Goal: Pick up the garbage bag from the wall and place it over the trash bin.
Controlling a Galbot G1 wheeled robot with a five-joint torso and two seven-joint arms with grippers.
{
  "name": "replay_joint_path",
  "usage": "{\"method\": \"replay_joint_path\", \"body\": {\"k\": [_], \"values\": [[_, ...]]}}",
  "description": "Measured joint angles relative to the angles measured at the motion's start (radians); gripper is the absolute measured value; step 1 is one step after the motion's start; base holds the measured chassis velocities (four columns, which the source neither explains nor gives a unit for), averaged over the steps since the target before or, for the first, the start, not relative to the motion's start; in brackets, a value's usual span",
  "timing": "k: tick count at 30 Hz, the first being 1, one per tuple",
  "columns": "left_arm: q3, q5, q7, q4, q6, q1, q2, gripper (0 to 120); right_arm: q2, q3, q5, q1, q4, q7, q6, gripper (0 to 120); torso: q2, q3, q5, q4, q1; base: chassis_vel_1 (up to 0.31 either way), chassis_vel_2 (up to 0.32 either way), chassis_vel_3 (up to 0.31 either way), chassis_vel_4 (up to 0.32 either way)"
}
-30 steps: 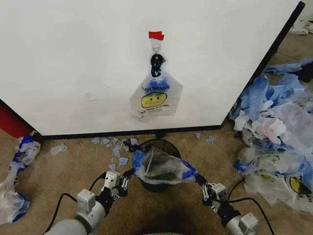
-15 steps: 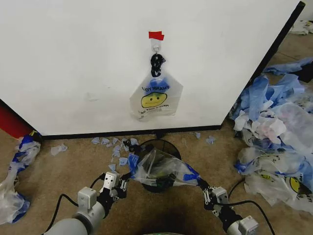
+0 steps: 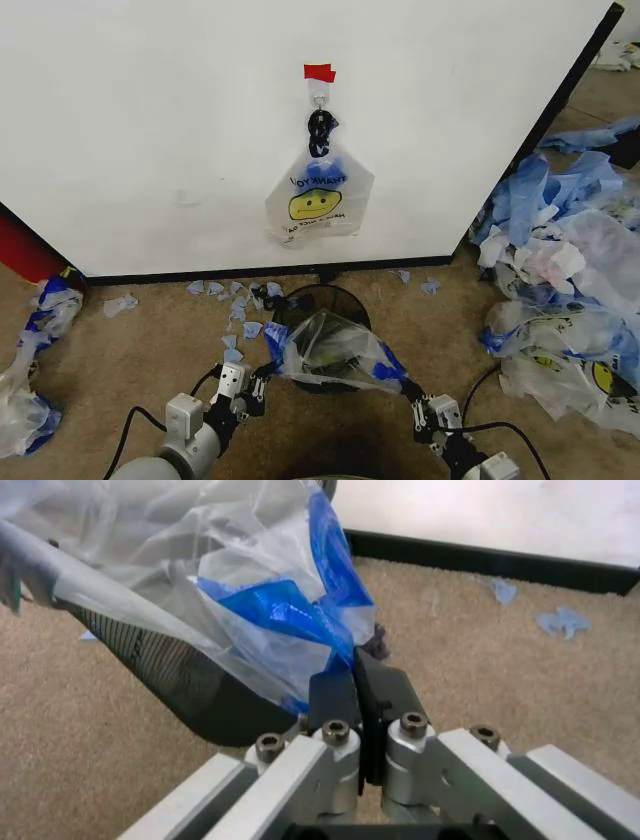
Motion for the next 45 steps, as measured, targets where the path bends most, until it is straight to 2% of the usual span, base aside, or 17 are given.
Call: {"method": "replay_joint_path", "body": {"k": [12,19,26,33,45], "values": [[0.082,0.029,0.008,0.076,-0.022,-0.069,-0.02,0,0.0,-0.021,0.008,0.032,-0.023,0.011,-0.015,0,0.0,0.0,0.0001,0.0,0.0,0.0,0.0,0.0,0.0],[0.191,0.037,0.007,0.145,-0.035,-0.143,-0.048,0,0.002,-0.045,0.029,0.075,-0.069,0.024,-0.019,0,0.0,0.0,0.0001,0.0,0.0,0.0,0.0,0.0,0.0],[0.259,0.038,0.004,0.196,-0.051,-0.216,-0.064,0,0.006,-0.08,0.052,0.138,-0.105,0.028,-0.019,0,0.0,0.0,0.0,0.0,0.0,0.0,0.0,0.0,0.0],[0.305,0.034,0.001,0.221,-0.059,-0.283,-0.074,0,0.017,-0.13,0.074,0.231,-0.142,0.04,-0.023,0,0.0,0.0,0.0,0.0,0.0,0.0,0.0,0.0,0.0],[0.354,0.027,0.001,0.266,-0.068,-0.342,-0.113,0,0.026,-0.159,0.106,0.308,-0.177,0.058,-0.026,0,0.0,0.0,0.0001,0.0001,0.0,0.0,0.0,0.0,0.0]]}}
